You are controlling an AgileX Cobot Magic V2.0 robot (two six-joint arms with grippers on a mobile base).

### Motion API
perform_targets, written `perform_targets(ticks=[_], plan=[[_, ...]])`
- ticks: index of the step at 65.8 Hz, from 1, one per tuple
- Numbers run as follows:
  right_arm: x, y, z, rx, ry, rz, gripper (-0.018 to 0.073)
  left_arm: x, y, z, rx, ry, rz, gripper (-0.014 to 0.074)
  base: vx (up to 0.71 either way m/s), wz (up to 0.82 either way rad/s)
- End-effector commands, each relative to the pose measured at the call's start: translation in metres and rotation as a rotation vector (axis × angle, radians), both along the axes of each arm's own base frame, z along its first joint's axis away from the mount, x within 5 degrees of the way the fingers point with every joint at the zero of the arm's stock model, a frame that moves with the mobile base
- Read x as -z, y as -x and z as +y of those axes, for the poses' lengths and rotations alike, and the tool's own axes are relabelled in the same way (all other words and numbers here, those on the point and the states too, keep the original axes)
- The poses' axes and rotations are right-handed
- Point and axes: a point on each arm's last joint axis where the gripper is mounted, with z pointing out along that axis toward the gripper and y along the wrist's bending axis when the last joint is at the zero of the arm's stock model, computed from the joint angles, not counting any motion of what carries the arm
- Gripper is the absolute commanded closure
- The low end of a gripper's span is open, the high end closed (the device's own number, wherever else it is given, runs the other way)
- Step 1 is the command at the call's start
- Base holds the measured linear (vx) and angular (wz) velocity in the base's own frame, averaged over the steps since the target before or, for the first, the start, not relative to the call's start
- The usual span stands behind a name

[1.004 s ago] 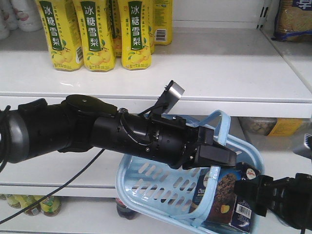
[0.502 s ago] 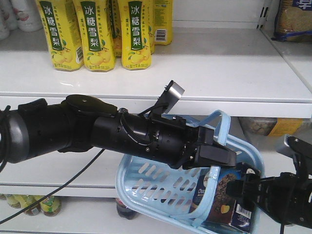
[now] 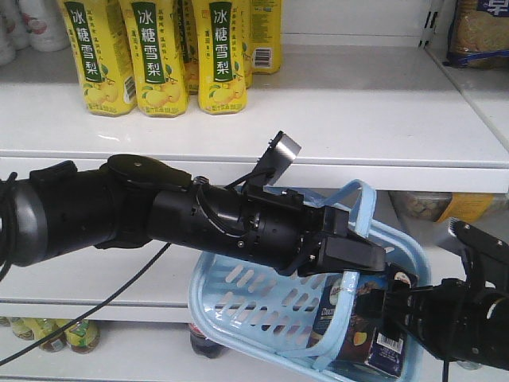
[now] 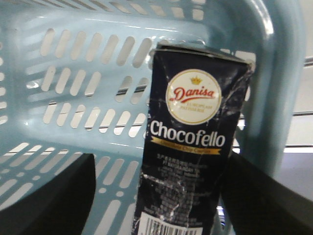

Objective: Left arm holds basket, right arm returns cookies
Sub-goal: 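Reach the right gripper down into the basket toward the Chocofello box, then close the right gripper on the dark-blue Chocofello box in the basket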

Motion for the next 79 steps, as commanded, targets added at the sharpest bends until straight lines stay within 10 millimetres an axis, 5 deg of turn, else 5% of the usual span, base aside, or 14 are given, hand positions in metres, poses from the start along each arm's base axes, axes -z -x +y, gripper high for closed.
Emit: perform_targets(ticks=[1,37,79], plan=[[-0.013,-0.009,0.003,0.002,-0.032,-0.092,0.0043,-0.039,-0.002,0.004,-0.07,0.135,-0.044,0.0603,0.0,0.0],[0.023,-0.037,0.006,0.032,0.045,-0.028,0.0078,-0.039,-0.002,0.004,-0.07,0.135,-0.044,0.0603,0.0,0.0],[0.039,-0.045,0.007,0.033,0.087,0.003,0.0329,-0.039,-0.002,0.004,-0.07,0.135,-0.044,0.0603,0.0,0.0]])
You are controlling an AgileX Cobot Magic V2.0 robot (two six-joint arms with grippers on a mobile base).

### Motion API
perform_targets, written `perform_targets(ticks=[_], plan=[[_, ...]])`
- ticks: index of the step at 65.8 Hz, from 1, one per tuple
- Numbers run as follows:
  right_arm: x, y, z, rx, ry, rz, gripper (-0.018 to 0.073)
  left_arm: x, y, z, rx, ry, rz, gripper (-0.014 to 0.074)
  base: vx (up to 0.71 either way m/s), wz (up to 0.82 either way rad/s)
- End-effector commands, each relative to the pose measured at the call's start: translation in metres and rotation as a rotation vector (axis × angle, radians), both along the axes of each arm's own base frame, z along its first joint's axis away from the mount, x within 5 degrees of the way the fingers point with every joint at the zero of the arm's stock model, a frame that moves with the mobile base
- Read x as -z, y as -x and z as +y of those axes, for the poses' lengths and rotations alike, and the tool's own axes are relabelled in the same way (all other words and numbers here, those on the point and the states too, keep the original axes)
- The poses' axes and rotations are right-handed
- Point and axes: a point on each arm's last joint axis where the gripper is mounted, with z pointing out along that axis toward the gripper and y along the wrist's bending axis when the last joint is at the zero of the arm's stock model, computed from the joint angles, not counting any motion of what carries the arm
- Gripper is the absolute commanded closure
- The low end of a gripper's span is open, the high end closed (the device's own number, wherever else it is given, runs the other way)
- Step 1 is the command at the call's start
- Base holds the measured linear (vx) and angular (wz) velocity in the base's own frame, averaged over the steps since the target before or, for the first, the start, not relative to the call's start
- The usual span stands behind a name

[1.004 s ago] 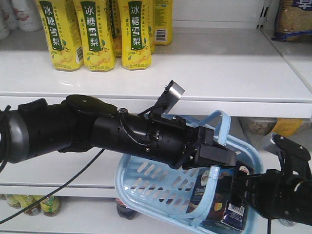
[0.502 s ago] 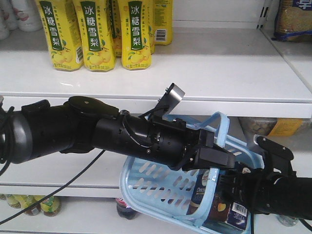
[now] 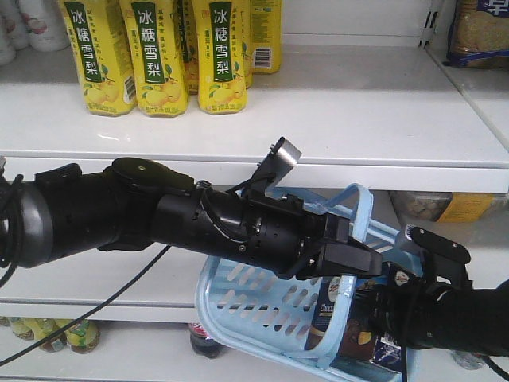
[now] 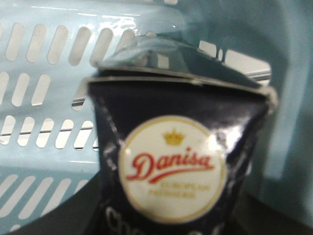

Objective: Left arm holds basket, right arm returns cookies
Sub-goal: 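Close the right gripper on the dark-blue Chocofello box in the basket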

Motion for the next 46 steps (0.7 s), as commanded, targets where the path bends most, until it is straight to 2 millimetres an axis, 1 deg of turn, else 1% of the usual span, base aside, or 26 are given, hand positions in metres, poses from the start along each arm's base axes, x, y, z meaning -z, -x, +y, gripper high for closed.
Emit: perform_targets(ticks=[1,13,23,38,46], plan=[[-0.01,-0.007,-0.001,0.007,0.008,-0.076,0.033,-0.045,-0.001,0.005,-0.06,0.162,-0.035,0.0603,0.0,0.0],[-0.016,-0.005,-0.001,0.023,-0.011,-0.095,0.033,-0.045,-0.001,0.005,-0.061,0.162,-0.035,0.0603,0.0,0.0],[-0.029,0.0,-0.002,0.024,-0.036,-0.14,0.033,-0.045,-0.001,0.005,-0.061,0.162,-0.035,0.0603,0.0,0.0],[-0.053,0.015,-0.004,-0.005,-0.085,-0.2,0.0328,-0.045,-0.001,0.005,-0.061,0.162,-0.035,0.0603,0.0,0.0],[-0.063,0.024,-0.005,-0.037,-0.092,-0.222,0.0328,-0.045,-0.001,0.005,-0.061,0.162,-0.035,0.0603,0.0,0.0]])
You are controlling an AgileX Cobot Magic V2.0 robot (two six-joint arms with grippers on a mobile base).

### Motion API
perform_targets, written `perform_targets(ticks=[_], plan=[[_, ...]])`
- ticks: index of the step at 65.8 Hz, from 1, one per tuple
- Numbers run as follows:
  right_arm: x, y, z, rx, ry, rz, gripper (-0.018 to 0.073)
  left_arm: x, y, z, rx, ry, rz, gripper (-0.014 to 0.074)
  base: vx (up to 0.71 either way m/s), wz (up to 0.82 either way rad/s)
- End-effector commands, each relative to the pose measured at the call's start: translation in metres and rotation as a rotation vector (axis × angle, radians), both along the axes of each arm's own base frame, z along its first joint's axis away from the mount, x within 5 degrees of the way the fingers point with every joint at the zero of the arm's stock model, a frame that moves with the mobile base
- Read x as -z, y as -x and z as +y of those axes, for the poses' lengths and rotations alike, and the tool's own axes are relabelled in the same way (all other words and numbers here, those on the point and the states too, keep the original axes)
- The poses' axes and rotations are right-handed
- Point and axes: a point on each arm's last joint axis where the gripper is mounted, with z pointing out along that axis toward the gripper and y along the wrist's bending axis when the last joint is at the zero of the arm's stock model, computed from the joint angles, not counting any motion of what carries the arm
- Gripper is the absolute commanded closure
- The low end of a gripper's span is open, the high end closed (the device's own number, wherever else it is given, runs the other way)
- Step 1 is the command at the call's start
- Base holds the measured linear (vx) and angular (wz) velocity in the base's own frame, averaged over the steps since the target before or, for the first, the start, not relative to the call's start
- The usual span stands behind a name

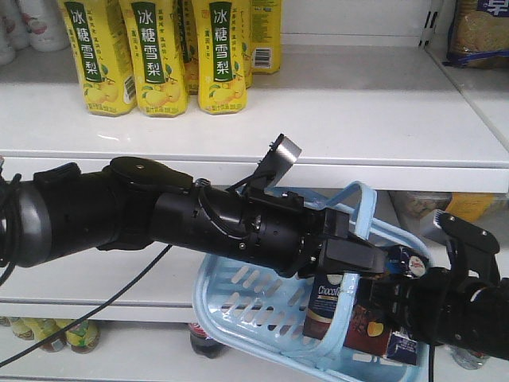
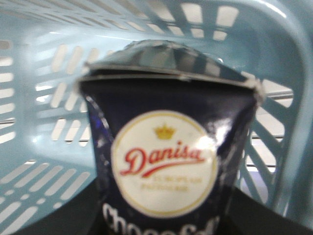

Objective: Left arm holds basket, right arm returns cookies
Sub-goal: 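Close the right gripper on the dark-blue Chocofello box in the basket, then lift the Chocofello box out of the basket with the right gripper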

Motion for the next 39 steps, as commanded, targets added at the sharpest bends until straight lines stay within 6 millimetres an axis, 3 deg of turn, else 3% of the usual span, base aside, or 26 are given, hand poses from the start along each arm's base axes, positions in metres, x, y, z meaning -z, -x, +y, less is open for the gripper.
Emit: perform_targets(ticks=[1,21,39], plan=[[-0.02,0.002,-0.002,0.001,-0.019,-0.086,0.0328,-0.043,-0.002,0.005,-0.068,0.14,-0.051,0.0603,0.0,0.0],[-0.035,0.025,-0.005,-0.088,0.01,-0.102,0.0328,-0.043,-0.002,0.005,-0.068,0.14,-0.051,0.0603,0.0,0.0],[-0.053,0.054,-0.02,-0.077,0.074,-0.171,0.0328,-0.043,-0.002,0.005,-0.068,0.14,-0.051,0.0603,0.0,0.0]])
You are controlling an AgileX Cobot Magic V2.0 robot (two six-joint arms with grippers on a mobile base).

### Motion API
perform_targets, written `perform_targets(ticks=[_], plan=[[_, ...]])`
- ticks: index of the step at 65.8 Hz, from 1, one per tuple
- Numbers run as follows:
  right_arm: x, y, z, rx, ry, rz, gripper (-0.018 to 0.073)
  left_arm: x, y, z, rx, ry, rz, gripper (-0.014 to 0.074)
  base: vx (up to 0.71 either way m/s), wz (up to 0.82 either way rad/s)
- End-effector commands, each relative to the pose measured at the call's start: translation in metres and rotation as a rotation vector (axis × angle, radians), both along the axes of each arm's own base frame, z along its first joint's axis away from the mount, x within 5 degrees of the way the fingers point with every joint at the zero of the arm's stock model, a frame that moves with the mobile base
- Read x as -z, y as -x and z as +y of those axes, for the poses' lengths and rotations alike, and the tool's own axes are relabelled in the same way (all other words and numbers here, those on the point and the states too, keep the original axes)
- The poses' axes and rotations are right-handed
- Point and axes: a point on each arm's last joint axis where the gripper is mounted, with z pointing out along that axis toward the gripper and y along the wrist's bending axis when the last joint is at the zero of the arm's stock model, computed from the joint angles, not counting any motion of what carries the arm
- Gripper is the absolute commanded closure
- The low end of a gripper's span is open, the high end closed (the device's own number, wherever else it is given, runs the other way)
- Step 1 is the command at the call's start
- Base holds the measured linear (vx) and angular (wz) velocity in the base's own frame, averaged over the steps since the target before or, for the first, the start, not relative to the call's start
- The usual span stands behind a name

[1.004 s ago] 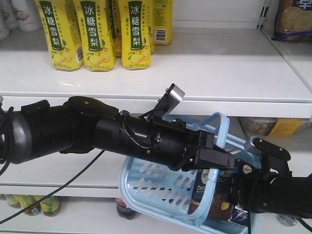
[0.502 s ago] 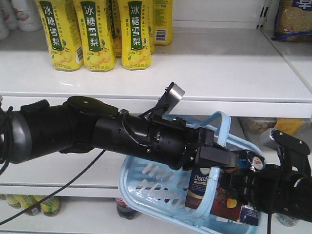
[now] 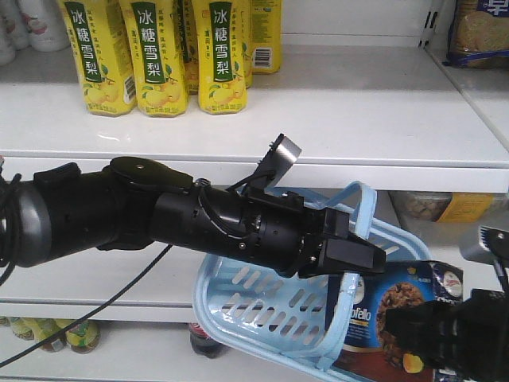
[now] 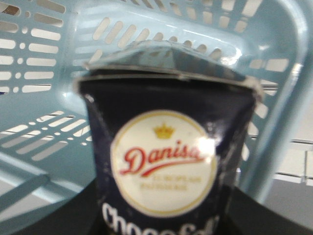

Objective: Left arm holds basket, right arm returns cookies
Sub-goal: 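Lift the Chocofello box out of the basket with the right gripper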

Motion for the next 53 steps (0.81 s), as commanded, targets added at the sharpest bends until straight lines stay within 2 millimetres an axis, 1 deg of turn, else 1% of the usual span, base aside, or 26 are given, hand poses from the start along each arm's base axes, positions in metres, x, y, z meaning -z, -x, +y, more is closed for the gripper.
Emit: perform_targets(ticks=[1,11,17,26,30,33,36,42,47,53], plan=[[-0.019,0.007,-0.007,0.035,-0.001,-0.104,0.0328,-0.043,-0.002,0.005,-0.068,0.14,-0.051,0.0603,0.0,0.0],[-0.031,0.027,-0.019,0.065,0.046,-0.142,0.0328,-0.043,-0.002,0.005,-0.068,0.14,-0.051,0.0603,0.0,0.0],[-0.047,0.04,-0.026,0.077,0.069,-0.188,0.0328,-0.043,-0.002,0.005,-0.068,0.14,-0.051,0.0603,0.0,0.0],[-0.079,0.058,-0.034,0.082,0.087,-0.258,0.0328,-0.043,-0.002,0.005,-0.068,0.14,-0.051,0.0603,0.0,0.0],[-0.098,0.066,-0.037,0.083,0.071,-0.302,0.0328,-0.043,-0.002,0.005,-0.068,0.14,-0.051,0.0603,0.0,0.0],[-0.107,0.07,-0.038,0.085,0.063,-0.325,0.0328,-0.043,-0.002,0.005,-0.068,0.14,-0.051,0.0603,0.0,0.0],[-0.121,0.074,-0.039,0.088,0.05,-0.365,0.0328,-0.043,-0.002,0.005,-0.068,0.14,-0.051,0.0603,0.0,0.0],[-0.142,0.079,-0.042,0.098,0.035,-0.441,0.0328,-0.043,-0.002,0.005,-0.068,0.14,-0.051,0.0603,0.0,0.0],[-0.163,0.083,-0.045,0.114,0.026,-0.532,0.0328,-0.043,-0.002,0.005,-0.068,0.14,-0.051,0.0603,0.0,0.0],[-0.181,0.081,-0.047,0.133,0.031,-0.622,0.0328,-0.043,-0.002,0.005,-0.068,0.14,-0.051,0.0603,0.0,0.0]])
